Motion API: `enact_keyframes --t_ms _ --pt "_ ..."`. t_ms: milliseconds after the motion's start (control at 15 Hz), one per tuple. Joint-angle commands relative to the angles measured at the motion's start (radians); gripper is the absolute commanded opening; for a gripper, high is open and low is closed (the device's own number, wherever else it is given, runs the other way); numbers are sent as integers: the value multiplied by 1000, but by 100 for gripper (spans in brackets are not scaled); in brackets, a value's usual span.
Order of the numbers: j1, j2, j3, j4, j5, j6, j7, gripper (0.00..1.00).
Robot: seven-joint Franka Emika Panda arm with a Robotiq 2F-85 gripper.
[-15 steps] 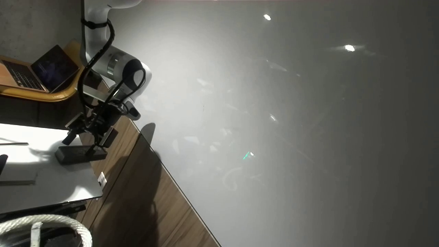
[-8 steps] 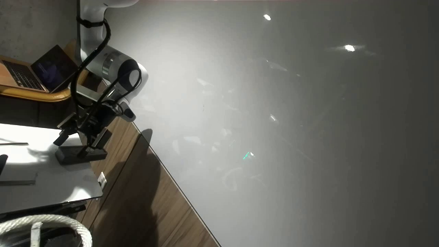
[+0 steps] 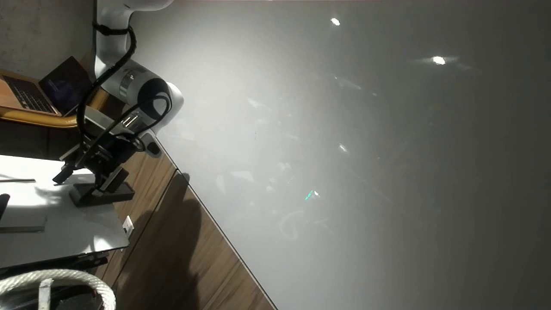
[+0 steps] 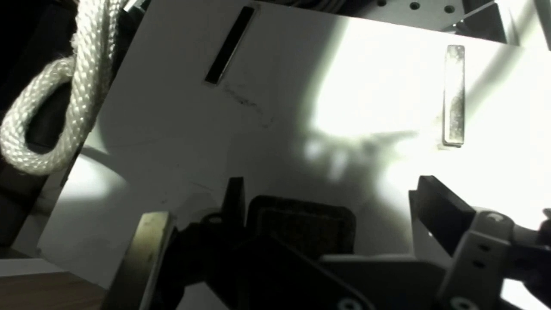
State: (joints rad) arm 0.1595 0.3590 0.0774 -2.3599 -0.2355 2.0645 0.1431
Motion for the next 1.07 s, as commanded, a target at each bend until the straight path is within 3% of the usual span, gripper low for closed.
enact_keyframes --t_ms 0,467,800,1000 --pt "-15 -31 18 -32 54 22 -61 100" --pt "11 -51 -1 -34 -4 24 -11 100" --pt "0 -206 0 -73 -58 -15 -22 100" --pt "1 -307 28 -105 -24 0 -45 100"
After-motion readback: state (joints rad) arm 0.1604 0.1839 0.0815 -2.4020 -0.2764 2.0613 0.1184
